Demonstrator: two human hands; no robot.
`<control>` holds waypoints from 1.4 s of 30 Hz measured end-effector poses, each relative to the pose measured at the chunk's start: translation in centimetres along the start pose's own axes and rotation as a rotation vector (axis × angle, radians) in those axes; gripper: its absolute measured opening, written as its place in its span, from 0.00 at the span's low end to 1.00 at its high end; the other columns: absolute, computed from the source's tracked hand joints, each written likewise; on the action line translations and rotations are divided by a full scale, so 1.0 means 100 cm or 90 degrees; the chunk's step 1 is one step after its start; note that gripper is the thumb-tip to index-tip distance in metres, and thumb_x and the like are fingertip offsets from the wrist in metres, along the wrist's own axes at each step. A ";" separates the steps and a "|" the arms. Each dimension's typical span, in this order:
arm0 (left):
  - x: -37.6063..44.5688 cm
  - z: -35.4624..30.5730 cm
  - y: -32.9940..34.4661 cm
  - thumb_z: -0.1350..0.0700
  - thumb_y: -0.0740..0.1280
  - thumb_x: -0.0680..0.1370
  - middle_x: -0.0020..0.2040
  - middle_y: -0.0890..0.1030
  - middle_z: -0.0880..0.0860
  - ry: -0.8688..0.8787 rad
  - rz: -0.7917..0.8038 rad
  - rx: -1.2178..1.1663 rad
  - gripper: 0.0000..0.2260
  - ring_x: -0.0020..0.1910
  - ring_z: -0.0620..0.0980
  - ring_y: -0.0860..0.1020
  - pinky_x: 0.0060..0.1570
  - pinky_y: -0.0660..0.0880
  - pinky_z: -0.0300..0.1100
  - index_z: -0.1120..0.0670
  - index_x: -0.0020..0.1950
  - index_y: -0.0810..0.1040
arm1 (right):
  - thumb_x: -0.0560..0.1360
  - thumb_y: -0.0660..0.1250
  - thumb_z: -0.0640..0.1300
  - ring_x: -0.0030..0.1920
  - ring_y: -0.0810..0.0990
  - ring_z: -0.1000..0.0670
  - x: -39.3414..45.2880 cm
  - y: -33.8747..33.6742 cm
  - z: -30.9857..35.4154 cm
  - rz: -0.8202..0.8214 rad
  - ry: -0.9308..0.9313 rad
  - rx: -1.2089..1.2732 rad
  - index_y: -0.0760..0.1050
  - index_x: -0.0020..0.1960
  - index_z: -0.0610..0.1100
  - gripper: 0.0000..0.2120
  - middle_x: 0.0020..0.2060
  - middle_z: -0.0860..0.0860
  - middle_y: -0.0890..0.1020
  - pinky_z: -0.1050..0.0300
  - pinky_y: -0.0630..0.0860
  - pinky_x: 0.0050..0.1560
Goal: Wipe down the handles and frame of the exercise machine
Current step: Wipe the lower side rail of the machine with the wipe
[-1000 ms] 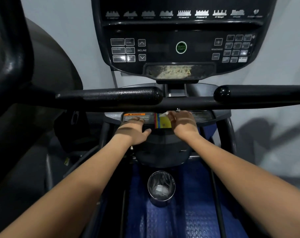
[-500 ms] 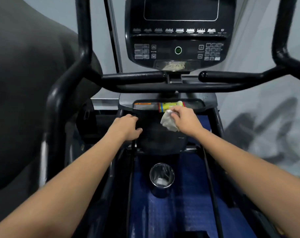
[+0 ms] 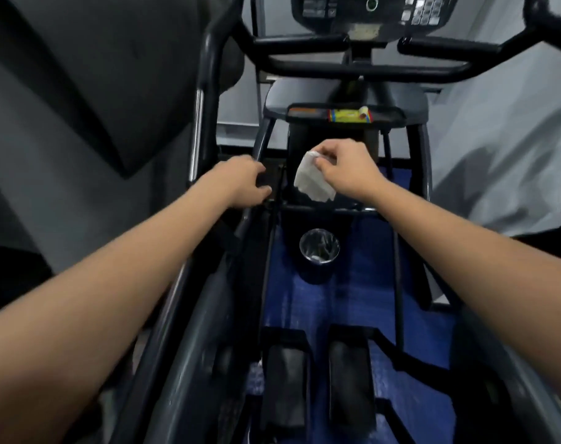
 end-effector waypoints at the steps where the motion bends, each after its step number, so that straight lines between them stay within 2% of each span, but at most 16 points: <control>1: -0.020 0.004 0.000 0.44 0.66 0.79 0.74 0.71 0.59 -0.009 -0.009 -0.006 0.28 0.72 0.60 0.70 0.71 0.68 0.54 0.56 0.75 0.71 | 0.79 0.64 0.45 0.49 0.82 0.48 -0.012 0.004 0.007 0.004 -0.004 0.004 0.83 0.53 0.48 0.09 0.46 0.49 0.85 0.52 0.78 0.52; 7: -0.144 0.006 0.025 0.44 0.67 0.79 0.76 0.69 0.57 -0.062 -0.024 -0.036 0.28 0.74 0.59 0.69 0.72 0.67 0.53 0.55 0.76 0.71 | 0.77 0.64 0.44 0.47 0.82 0.51 -0.097 0.037 0.044 0.065 -0.029 0.057 0.84 0.52 0.48 0.10 0.45 0.51 0.85 0.56 0.79 0.50; 10: -0.196 0.011 0.039 0.45 0.67 0.79 0.76 0.69 0.57 -0.097 -0.039 -0.064 0.27 0.74 0.58 0.69 0.73 0.66 0.52 0.55 0.76 0.71 | 0.78 0.64 0.45 0.48 0.81 0.55 -0.130 0.056 0.064 0.110 -0.037 0.096 0.84 0.52 0.48 0.10 0.45 0.53 0.85 0.67 0.75 0.46; 13: -0.242 0.023 0.052 0.48 0.68 0.79 0.72 0.73 0.58 -0.147 -0.058 -0.107 0.26 0.71 0.58 0.72 0.71 0.66 0.47 0.57 0.75 0.71 | 0.79 0.64 0.46 0.48 0.81 0.58 -0.156 0.075 0.088 0.152 -0.044 0.140 0.84 0.53 0.47 0.10 0.45 0.55 0.85 0.75 0.70 0.44; 18: -0.311 0.047 0.066 0.50 0.68 0.79 0.64 0.77 0.58 -0.240 -0.119 -0.169 0.23 0.64 0.57 0.76 0.65 0.70 0.46 0.55 0.72 0.74 | 0.79 0.64 0.45 0.49 0.81 0.62 -0.186 0.105 0.132 0.204 -0.081 0.202 0.84 0.54 0.48 0.10 0.45 0.58 0.85 0.79 0.70 0.46; 23: -0.380 0.078 0.090 0.49 0.68 0.78 0.56 0.80 0.53 -0.380 -0.179 -0.261 0.20 0.54 0.54 0.79 0.61 0.75 0.49 0.54 0.69 0.76 | 0.78 0.64 0.45 0.45 0.82 0.64 -0.211 0.133 0.170 0.169 -0.118 0.271 0.85 0.53 0.51 0.10 0.43 0.60 0.86 0.72 0.74 0.47; 25: -0.400 0.088 0.110 0.49 0.67 0.79 0.54 0.81 0.52 -0.431 -0.170 -0.345 0.19 0.50 0.53 0.81 0.59 0.77 0.49 0.53 0.69 0.76 | 0.79 0.65 0.47 0.47 0.82 0.62 -0.223 0.146 0.182 0.140 -0.145 0.286 0.84 0.55 0.51 0.10 0.46 0.60 0.86 0.67 0.76 0.50; 27: -0.412 0.094 0.129 0.49 0.66 0.81 0.53 0.81 0.49 -0.465 -0.149 -0.411 0.17 0.51 0.52 0.80 0.59 0.75 0.46 0.52 0.68 0.76 | 0.79 0.66 0.49 0.49 0.83 0.58 -0.235 0.159 0.191 0.113 -0.177 0.277 0.83 0.59 0.52 0.12 0.51 0.57 0.86 0.58 0.79 0.54; 29: -0.418 0.097 0.146 0.49 0.63 0.82 0.52 0.81 0.46 -0.504 -0.132 -0.456 0.14 0.52 0.49 0.79 0.57 0.73 0.41 0.50 0.66 0.78 | 0.79 0.66 0.47 0.52 0.83 0.54 -0.251 0.173 0.200 0.091 -0.257 0.211 0.82 0.61 0.51 0.12 0.56 0.56 0.85 0.55 0.78 0.55; 33: -0.424 0.097 0.183 0.48 0.59 0.84 0.50 0.84 0.51 -0.623 -0.127 -0.713 0.13 0.46 0.49 0.82 0.48 0.82 0.49 0.50 0.53 0.82 | 0.79 0.67 0.39 0.56 0.80 0.42 -0.292 0.203 0.208 0.143 -0.476 0.134 0.83 0.57 0.41 0.09 0.57 0.49 0.84 0.47 0.76 0.55; 36: -0.424 0.088 0.199 0.48 0.56 0.86 0.46 0.84 0.53 -0.652 -0.132 -0.880 0.16 0.41 0.49 0.82 0.37 0.79 0.42 0.53 0.53 0.82 | 0.81 0.66 0.44 0.68 0.75 0.42 -0.307 0.214 0.199 0.185 -0.516 0.130 0.81 0.62 0.39 0.13 0.65 0.45 0.80 0.48 0.71 0.66; 38: -0.420 0.080 0.203 0.46 0.55 0.86 0.39 0.83 0.53 -0.637 -0.140 -0.912 0.20 0.36 0.49 0.80 0.33 0.75 0.43 0.56 0.50 0.82 | 0.82 0.65 0.44 0.72 0.71 0.45 -0.313 0.215 0.193 0.226 -0.530 0.160 0.79 0.65 0.39 0.15 0.67 0.45 0.78 0.49 0.69 0.70; 40: -0.416 0.073 0.208 0.46 0.54 0.86 0.30 0.79 0.51 -0.662 -0.162 -0.927 0.21 0.29 0.48 0.76 0.29 0.69 0.41 0.54 0.44 0.79 | 0.82 0.64 0.42 0.71 0.72 0.47 -0.313 0.210 0.190 0.250 -0.548 0.184 0.78 0.66 0.38 0.15 0.68 0.46 0.77 0.51 0.69 0.70; 42: -0.416 0.071 0.211 0.47 0.54 0.85 0.27 0.75 0.49 -0.709 -0.186 -0.936 0.19 0.26 0.47 0.73 0.25 0.67 0.37 0.53 0.40 0.75 | 0.82 0.64 0.41 0.65 0.76 0.48 -0.298 0.208 0.186 0.247 -0.558 0.185 0.79 0.64 0.38 0.14 0.67 0.46 0.78 0.53 0.72 0.66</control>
Point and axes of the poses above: each hand's wrist, its own x-axis towards the middle knuckle, its own y-axis out of the palm, z = x × y, the point moved 7 cm from there along x, towards the middle knuckle
